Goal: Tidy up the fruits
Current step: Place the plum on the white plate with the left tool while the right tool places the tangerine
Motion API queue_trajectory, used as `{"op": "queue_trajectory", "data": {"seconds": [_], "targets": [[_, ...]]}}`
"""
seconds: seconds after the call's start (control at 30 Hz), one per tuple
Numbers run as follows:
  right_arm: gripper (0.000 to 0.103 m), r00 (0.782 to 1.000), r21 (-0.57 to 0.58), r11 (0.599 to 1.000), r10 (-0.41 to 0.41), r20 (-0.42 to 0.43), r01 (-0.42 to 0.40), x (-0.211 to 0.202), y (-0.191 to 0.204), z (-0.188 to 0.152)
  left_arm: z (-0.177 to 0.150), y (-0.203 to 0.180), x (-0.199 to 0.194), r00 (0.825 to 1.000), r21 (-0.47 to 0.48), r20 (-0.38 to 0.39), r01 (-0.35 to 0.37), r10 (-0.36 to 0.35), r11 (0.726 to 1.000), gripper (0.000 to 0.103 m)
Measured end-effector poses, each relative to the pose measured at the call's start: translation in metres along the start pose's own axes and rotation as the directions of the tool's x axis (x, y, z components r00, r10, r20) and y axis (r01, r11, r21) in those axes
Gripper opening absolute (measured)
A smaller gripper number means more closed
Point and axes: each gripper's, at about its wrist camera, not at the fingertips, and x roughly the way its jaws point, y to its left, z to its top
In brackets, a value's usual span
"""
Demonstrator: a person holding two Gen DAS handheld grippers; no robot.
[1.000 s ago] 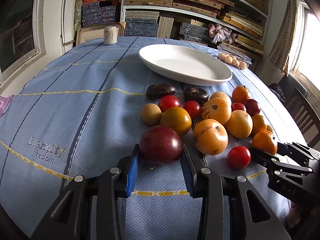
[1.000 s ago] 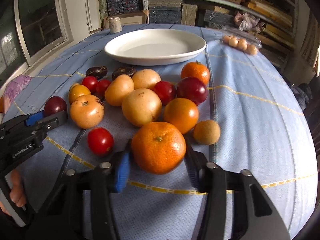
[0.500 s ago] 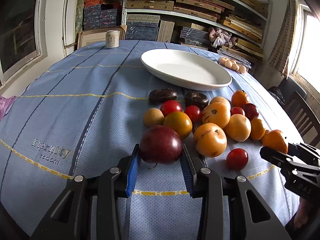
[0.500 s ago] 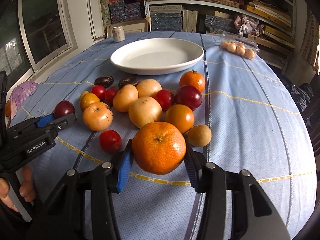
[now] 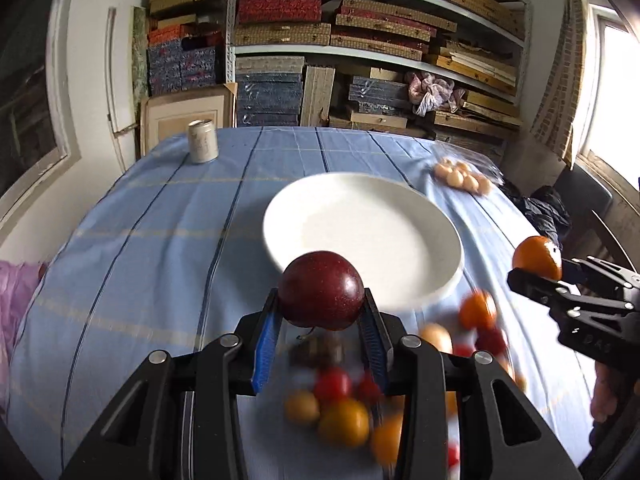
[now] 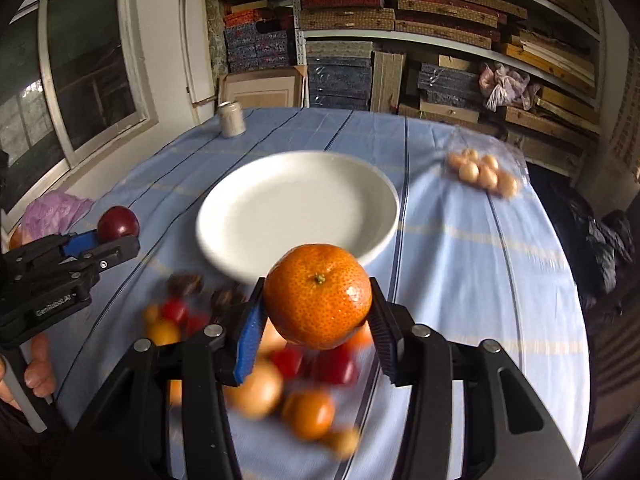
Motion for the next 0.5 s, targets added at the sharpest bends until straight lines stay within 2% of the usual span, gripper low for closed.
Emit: {"op": "queue_trajectory", "data": {"seconds": [0.13,0.23,0.37,0.47,0.5], "targets": [[0.047,0.999,-0.015,1.000,-0.016,-0.040,0.015,0.061,-0.023,0.045,0.048,0.007,0.058,0.999,-0.021,-0.038,-0.023,0.023,1.000,0.039],[0.047,0.995,-0.009,1.000,-0.007,-0.095,0.007,0.112,-0.039,0.071,0.070,0.008,0.101,0.997,-0.022,-0.068,-0.045,0.043,0.999,0.039],[0.047,0.987,0.013,1.000,0.007,-0.162,-0.005,0.165,-0.047,0.090,0.083,0.007,0.148,0.991,0.000,-0.119,-0.062,0.061,0.998,0.039],[0.048,0.982,-0.011,1.000,-0.009,-0.186,0.007,0.187,-0.040,0.096,0.086,0.012,0.175,0.984,-0.024,-0.169,-0.061,0.056,0.998,0.040],[0.054,0.983,-0.024,0.999,-0.032,-0.183,0.028,0.190,-0.038,0.098,0.084,0.015,0.179,0.982,-0.035,-0.183,-0.060,0.053,0.998,0.041]]}}
